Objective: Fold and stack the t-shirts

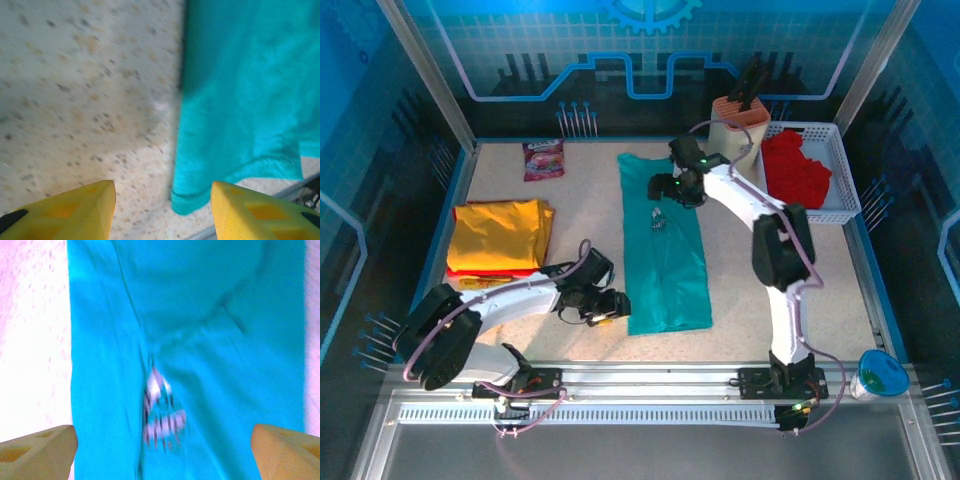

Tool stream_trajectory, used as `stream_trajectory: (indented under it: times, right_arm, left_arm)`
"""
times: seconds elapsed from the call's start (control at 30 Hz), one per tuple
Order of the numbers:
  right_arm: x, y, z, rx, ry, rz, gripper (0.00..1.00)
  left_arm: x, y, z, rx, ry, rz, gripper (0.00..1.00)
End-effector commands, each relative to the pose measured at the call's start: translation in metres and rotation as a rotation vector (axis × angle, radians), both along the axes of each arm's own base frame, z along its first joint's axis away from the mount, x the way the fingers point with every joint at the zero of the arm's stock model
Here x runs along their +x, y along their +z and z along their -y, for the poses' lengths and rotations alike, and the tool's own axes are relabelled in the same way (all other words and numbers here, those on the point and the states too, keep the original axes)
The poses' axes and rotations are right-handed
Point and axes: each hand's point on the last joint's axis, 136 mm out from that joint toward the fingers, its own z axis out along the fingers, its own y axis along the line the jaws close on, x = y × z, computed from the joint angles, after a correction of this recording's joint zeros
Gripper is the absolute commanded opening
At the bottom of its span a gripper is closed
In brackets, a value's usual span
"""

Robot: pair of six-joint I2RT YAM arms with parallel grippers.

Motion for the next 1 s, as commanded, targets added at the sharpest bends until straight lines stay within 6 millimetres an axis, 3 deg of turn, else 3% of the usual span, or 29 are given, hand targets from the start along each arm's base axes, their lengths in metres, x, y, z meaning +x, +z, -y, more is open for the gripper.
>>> stream_trajectory:
  times: [0.0, 0.2, 0.4, 0.5, 0.67, 0.97]
  right_arm:
    - [-0.058, -0.003, 0.033, -0.041, 0.001, -0.074, 0.88]
    - [-0.168, -0.026, 0.070, 0.000, -0.019, -0.211, 0.74]
    - [-0.250, -0.062, 0.101, -0.007, -0.079, -0.337, 0.63]
    - [-0.270, -0.077, 0.102, 0.032, -0.104, -0.376, 0.58]
    - [-0.287, -0.095, 0.091, 0.086, -0.104, -0.431, 0.54]
    - [-0.287, -0.093, 0.069, 0.103, -0.092, -0.416, 0.51]
  left_arm:
    - [-0.013, 0.000, 0.000, -0.011, 0.025, -0.038, 0.53]
    - [-0.025, -0.007, 0.007, -0.013, 0.031, -0.062, 0.50]
    - [-0.034, -0.020, 0.015, -0.018, 0.026, -0.108, 0.48]
    - [-0.031, -0.018, 0.023, -0.027, 0.023, -0.097, 0.47]
    - [-0.024, -0.013, 0.031, -0.040, 0.020, -0.079, 0.44]
    - [-0.022, -0.010, 0.037, -0.039, 0.016, -0.066, 0.36]
